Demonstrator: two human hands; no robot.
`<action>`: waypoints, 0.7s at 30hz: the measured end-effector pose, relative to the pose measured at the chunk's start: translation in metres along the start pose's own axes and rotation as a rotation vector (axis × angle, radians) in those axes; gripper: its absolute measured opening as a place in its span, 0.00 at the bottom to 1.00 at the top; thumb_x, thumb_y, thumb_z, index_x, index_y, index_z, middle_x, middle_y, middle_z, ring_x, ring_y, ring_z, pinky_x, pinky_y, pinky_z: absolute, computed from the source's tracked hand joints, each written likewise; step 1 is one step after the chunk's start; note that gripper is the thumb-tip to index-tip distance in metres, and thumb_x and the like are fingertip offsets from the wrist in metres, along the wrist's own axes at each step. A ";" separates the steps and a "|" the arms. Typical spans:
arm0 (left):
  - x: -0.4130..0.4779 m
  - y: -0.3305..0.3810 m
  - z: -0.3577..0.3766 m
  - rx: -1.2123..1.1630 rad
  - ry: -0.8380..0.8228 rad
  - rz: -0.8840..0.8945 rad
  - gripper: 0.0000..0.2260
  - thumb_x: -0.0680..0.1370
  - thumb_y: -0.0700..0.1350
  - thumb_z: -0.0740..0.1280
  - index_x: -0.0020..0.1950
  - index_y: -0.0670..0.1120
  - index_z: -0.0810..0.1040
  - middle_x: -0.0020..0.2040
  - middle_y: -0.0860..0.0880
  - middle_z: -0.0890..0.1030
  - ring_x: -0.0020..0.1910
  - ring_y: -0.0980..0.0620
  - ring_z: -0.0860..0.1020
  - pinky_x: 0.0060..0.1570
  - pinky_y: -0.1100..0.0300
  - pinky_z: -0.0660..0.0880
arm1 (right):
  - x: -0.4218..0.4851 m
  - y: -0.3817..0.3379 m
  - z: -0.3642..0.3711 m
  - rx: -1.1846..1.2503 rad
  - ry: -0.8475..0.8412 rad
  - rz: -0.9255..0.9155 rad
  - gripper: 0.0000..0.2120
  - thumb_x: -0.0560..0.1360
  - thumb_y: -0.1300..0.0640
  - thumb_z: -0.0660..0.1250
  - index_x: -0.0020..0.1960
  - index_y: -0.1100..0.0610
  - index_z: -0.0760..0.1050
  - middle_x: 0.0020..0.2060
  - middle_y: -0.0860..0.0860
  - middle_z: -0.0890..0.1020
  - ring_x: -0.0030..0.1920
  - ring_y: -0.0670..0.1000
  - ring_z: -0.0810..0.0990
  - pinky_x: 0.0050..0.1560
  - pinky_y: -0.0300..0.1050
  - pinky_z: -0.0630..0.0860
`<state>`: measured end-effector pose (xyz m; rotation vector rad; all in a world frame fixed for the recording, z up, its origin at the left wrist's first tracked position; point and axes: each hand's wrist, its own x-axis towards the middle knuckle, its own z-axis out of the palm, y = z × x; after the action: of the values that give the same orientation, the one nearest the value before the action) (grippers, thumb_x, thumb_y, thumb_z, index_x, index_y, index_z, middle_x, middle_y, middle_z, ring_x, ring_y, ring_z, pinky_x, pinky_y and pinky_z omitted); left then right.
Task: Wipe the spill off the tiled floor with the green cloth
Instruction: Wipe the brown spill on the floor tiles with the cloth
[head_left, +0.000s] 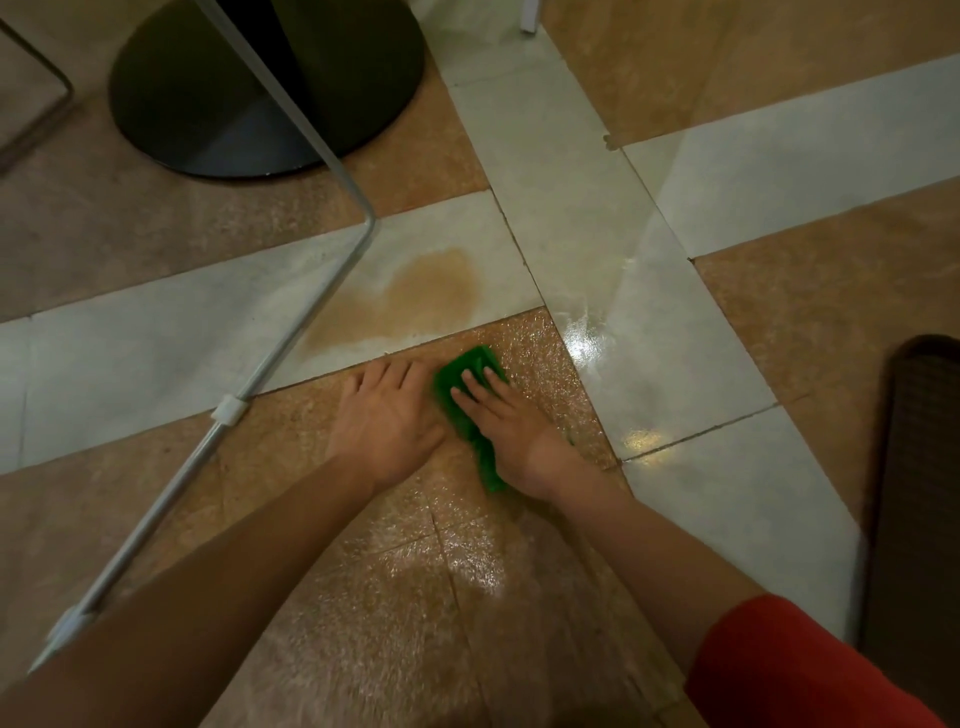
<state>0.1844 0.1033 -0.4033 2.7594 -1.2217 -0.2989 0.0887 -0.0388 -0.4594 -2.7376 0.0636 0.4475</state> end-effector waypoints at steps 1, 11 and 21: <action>-0.002 -0.004 -0.002 0.019 -0.007 -0.001 0.28 0.73 0.53 0.65 0.71 0.50 0.62 0.65 0.49 0.71 0.64 0.48 0.65 0.61 0.52 0.60 | 0.008 -0.002 -0.003 0.012 0.010 0.069 0.35 0.78 0.61 0.56 0.76 0.53 0.37 0.76 0.51 0.38 0.74 0.53 0.33 0.71 0.47 0.33; -0.019 -0.024 -0.005 0.008 -0.022 -0.028 0.26 0.75 0.54 0.62 0.72 0.50 0.62 0.65 0.48 0.71 0.65 0.48 0.66 0.63 0.51 0.60 | -0.002 -0.050 0.016 -0.029 -0.014 -0.152 0.31 0.79 0.61 0.51 0.76 0.55 0.37 0.73 0.50 0.33 0.72 0.54 0.29 0.71 0.49 0.29; -0.036 -0.050 -0.014 0.026 -0.048 -0.102 0.28 0.73 0.53 0.65 0.72 0.51 0.62 0.66 0.48 0.71 0.66 0.47 0.66 0.63 0.50 0.61 | 0.046 -0.048 -0.008 0.087 0.097 0.074 0.36 0.77 0.63 0.57 0.77 0.55 0.40 0.76 0.53 0.40 0.74 0.54 0.33 0.70 0.48 0.32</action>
<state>0.2000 0.1640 -0.3938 2.8577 -1.1046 -0.3633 0.1391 0.0034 -0.4505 -2.6769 0.2054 0.3240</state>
